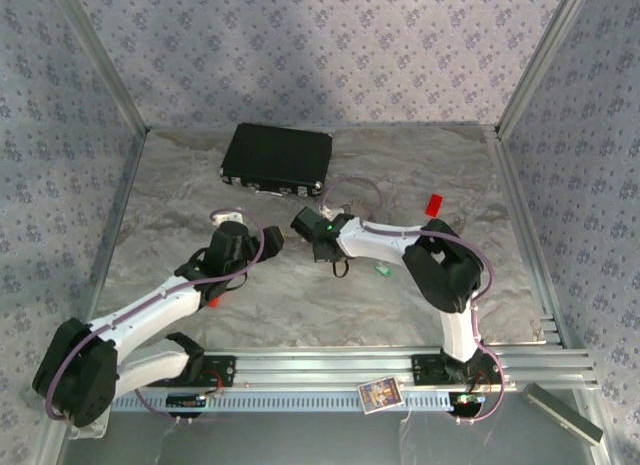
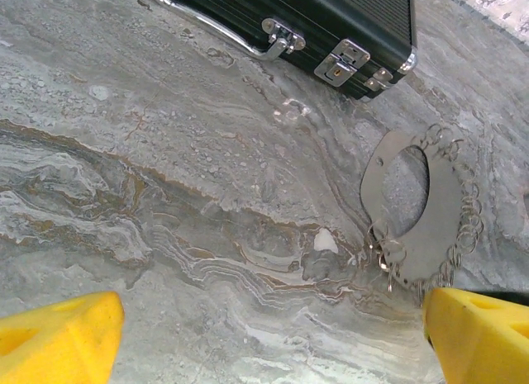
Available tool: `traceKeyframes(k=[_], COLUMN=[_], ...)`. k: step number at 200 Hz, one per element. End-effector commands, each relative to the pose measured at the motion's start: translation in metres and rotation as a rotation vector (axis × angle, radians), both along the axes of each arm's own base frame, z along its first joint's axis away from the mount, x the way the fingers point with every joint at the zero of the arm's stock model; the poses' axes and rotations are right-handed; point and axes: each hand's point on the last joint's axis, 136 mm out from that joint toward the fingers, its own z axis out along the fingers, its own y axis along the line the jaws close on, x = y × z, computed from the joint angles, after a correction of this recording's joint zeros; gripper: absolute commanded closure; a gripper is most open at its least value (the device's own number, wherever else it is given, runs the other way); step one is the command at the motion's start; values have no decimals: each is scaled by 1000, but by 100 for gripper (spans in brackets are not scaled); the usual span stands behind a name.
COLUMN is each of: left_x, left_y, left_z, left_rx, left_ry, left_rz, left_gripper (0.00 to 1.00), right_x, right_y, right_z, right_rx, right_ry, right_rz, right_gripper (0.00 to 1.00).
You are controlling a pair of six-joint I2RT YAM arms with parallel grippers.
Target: Put the keys on the keyring
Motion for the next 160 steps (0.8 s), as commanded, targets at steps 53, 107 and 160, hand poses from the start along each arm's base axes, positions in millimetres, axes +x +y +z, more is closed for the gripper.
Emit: traceKeyframes(k=[53,107,160], left_x=[4,6,6], left_y=[0,2,2], left_z=[12,13,16], left_rx=[-8,1,2], left_ry=[-25,-41,-54], left_rz=[12,22,16], left_gripper=[6,6,7], right_x=[-75,-120,-131], right_y=[10,-2,-17], right_z=[18,0,-6], right_rx=[6,-37,-70], right_ry=[26,101,137], right_rz=[316,502,582], right_gripper=[100,100,100])
